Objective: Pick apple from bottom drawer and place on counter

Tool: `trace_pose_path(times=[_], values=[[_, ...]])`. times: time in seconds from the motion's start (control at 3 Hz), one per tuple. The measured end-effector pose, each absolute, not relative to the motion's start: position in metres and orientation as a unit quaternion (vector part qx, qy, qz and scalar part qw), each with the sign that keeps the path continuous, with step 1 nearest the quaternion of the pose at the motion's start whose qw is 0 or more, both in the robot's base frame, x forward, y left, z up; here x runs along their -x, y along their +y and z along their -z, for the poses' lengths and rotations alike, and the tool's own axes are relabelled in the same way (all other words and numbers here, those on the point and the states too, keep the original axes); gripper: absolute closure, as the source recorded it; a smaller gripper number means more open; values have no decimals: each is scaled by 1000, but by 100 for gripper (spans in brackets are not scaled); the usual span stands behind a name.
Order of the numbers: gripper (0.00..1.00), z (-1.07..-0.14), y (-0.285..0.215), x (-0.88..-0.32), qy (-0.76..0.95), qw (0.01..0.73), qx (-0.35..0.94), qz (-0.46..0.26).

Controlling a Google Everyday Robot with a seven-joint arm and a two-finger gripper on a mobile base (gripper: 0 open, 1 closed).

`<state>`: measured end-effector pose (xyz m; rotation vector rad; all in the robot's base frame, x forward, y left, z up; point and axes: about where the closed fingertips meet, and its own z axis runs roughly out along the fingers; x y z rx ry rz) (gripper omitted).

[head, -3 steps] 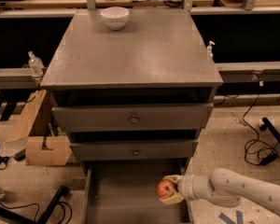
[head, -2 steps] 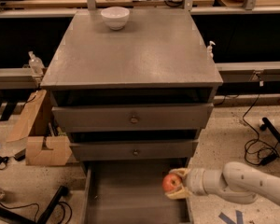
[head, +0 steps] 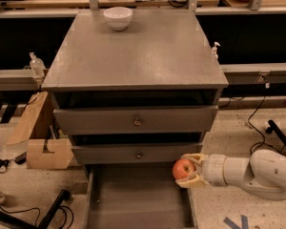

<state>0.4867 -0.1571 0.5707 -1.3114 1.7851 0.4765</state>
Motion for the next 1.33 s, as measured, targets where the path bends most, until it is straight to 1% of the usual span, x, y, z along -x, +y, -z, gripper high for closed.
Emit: trace_pose_path(times=[0.33,0.67,1.33], values=[[100,-572,-156,-487,713,424,525,-191],[100,-620,-151,-495,708,424,531,-191],[100,-788,-123,-532,700,417,560,-150]])
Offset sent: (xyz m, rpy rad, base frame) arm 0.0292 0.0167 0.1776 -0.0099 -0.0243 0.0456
